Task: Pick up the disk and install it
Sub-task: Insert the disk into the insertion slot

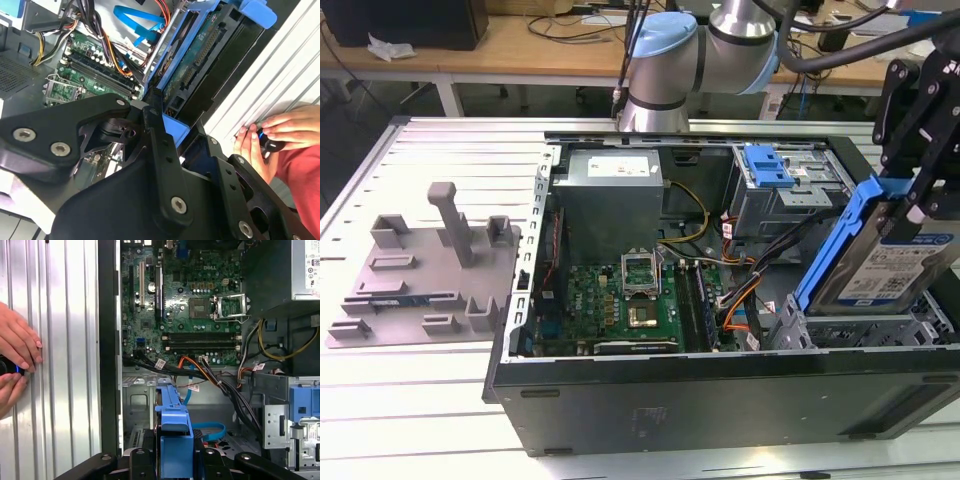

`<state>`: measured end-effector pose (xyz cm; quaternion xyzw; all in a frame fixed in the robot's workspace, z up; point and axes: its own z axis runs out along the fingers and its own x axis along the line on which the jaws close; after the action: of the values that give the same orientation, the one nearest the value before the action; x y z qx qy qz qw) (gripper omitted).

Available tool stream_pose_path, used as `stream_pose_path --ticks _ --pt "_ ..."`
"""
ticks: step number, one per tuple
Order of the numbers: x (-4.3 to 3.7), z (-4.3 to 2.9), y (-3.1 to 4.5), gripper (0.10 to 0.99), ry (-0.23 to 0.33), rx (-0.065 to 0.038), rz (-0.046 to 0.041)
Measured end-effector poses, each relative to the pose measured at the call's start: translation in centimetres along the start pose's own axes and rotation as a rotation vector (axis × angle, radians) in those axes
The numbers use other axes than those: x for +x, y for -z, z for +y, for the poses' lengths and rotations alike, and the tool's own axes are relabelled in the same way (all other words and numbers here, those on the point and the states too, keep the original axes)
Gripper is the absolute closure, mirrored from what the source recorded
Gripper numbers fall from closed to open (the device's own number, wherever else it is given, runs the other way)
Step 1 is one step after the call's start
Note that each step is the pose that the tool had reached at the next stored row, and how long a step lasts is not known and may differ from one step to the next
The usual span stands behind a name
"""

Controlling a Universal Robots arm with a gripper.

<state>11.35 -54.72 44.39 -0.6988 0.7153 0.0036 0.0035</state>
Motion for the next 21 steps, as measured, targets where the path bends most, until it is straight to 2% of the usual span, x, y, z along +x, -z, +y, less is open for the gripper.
stream_pose_path --ticks 13,21 --pt "0.29 -0.02 -1.26 0.718 -0.002 0.000 -0.0032" --pt "0.56 -0.03 -2.30 0.718 -0.004 0.000 -0.0076"
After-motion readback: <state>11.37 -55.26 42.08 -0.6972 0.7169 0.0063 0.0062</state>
